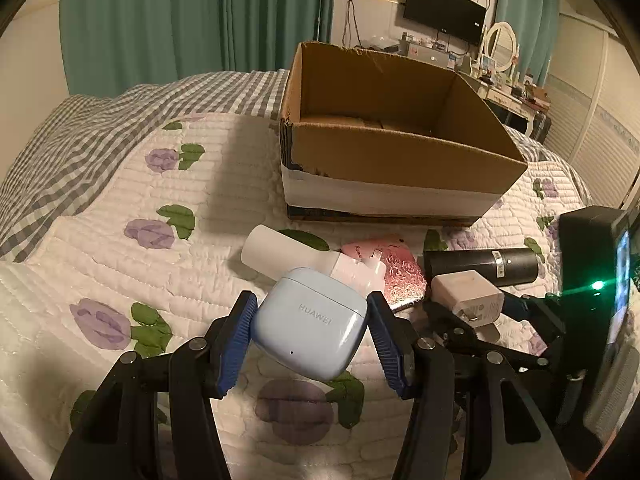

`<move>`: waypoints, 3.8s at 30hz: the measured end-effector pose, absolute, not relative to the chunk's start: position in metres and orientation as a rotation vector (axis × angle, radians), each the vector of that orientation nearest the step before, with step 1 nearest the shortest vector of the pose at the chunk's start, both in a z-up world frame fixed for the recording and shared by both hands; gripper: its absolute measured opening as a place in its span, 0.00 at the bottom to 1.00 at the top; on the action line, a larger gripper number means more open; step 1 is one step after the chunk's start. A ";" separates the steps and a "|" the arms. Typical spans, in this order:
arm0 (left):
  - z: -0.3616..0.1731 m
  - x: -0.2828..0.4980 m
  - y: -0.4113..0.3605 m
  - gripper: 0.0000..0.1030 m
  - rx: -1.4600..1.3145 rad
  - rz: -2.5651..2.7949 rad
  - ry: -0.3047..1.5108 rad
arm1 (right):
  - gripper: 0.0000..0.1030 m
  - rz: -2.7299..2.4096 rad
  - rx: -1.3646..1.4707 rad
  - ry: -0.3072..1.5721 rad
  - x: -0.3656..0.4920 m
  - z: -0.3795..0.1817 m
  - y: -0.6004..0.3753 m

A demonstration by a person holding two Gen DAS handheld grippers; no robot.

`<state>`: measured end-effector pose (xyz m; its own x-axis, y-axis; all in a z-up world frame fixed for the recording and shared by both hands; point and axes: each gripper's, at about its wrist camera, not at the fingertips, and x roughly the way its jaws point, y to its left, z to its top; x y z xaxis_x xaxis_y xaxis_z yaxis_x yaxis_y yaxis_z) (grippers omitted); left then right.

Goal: Organize rigid objects
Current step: 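Grasp the small white charger with the right gripper, then lower the earbud case into the box with the left gripper while the right gripper drops the charger in, then grasp the large white charger with the right gripper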

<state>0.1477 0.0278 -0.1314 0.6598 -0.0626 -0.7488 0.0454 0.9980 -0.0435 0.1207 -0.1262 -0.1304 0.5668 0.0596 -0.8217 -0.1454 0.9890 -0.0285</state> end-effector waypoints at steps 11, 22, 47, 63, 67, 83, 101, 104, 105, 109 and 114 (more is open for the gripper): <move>-0.105 0.129 0.020 0.56 -0.018 -0.065 0.798 | 0.52 0.203 -0.109 0.878 0.089 -0.092 -0.133; -0.044 0.096 0.005 0.56 -0.007 -0.072 0.701 | 0.51 0.229 -0.060 0.724 0.045 -0.014 -0.155; 0.000 0.269 -0.028 0.56 0.120 -0.136 0.625 | 0.51 0.259 -0.051 0.536 0.192 0.078 -0.172; -0.082 0.343 -0.039 0.56 0.232 -0.159 0.751 | 0.50 0.261 -0.011 0.671 0.302 -0.008 -0.175; -0.086 0.345 -0.034 0.58 0.202 -0.170 0.777 | 0.53 0.269 0.057 0.633 0.302 -0.003 -0.189; 0.007 0.261 -0.028 0.62 0.141 -0.157 0.635 | 0.79 0.208 0.038 0.520 0.193 0.085 -0.213; 0.009 0.118 -0.007 0.65 0.116 -0.158 0.592 | 0.94 0.175 -0.041 0.578 0.066 0.074 -0.197; -0.024 0.120 0.000 0.65 0.068 -0.142 0.639 | 0.94 0.166 -0.033 0.656 0.070 0.033 -0.190; -0.034 0.123 0.001 0.65 0.055 -0.131 0.655 | 0.94 0.170 -0.029 0.690 0.072 0.015 -0.185; -0.087 0.135 0.008 0.65 0.057 -0.079 0.753 | 0.94 0.173 -0.051 0.803 0.082 -0.048 -0.169; -0.122 0.142 0.010 0.65 0.082 -0.064 0.821 | 0.93 0.180 -0.112 0.921 0.088 -0.102 -0.152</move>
<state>0.1418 0.0102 -0.1221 0.6800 -0.0251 -0.7328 0.0889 0.9949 0.0484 0.0883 -0.1522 -0.1018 0.5918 0.1064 -0.7990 -0.2022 0.9792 -0.0194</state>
